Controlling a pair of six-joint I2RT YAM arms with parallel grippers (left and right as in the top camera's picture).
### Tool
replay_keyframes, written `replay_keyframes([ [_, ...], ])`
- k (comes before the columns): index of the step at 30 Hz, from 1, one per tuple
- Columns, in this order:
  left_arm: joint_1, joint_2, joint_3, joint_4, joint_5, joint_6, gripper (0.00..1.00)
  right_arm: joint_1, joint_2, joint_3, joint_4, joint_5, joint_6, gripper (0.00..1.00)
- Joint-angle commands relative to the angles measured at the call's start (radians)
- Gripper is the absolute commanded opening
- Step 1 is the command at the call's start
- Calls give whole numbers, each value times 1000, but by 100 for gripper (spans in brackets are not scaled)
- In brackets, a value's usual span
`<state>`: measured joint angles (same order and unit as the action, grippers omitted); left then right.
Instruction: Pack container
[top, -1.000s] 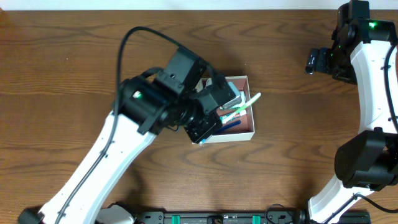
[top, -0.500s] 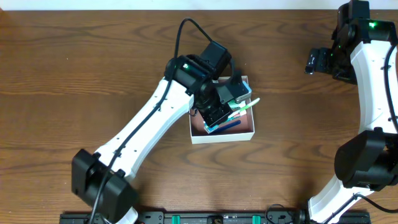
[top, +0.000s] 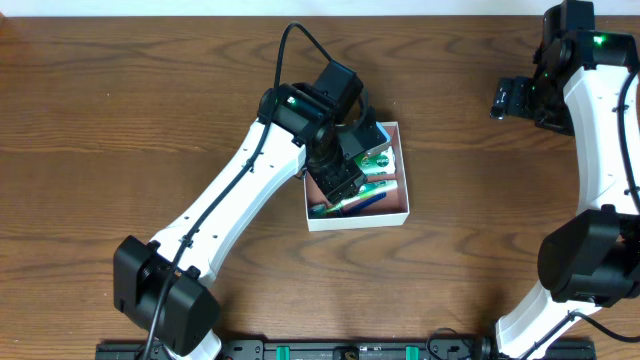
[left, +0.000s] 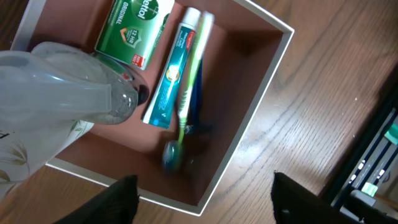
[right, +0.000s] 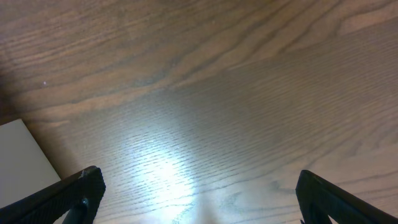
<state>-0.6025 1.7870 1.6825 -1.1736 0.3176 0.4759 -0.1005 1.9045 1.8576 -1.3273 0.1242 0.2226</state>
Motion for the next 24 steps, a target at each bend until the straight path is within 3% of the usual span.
replay_keyframes([
  [1,3,-1,5,-3,-9,-5,72,3,-18,12,-1,6,-11,99],
  [9,3,-40,7,-3,-24,-128,77,3,-18,12,-1,6,-11,99],
  [16,-46,-195,8,-6,-38,-178,78,3,-18,12,0,6,-11,99],
  [22,-89,-382,13,0,-274,-383,79,3,-18,12,0,6,-11,99],
  [24,-87,-443,13,1,-367,-469,87,3,-18,12,0,6,-11,99],
])
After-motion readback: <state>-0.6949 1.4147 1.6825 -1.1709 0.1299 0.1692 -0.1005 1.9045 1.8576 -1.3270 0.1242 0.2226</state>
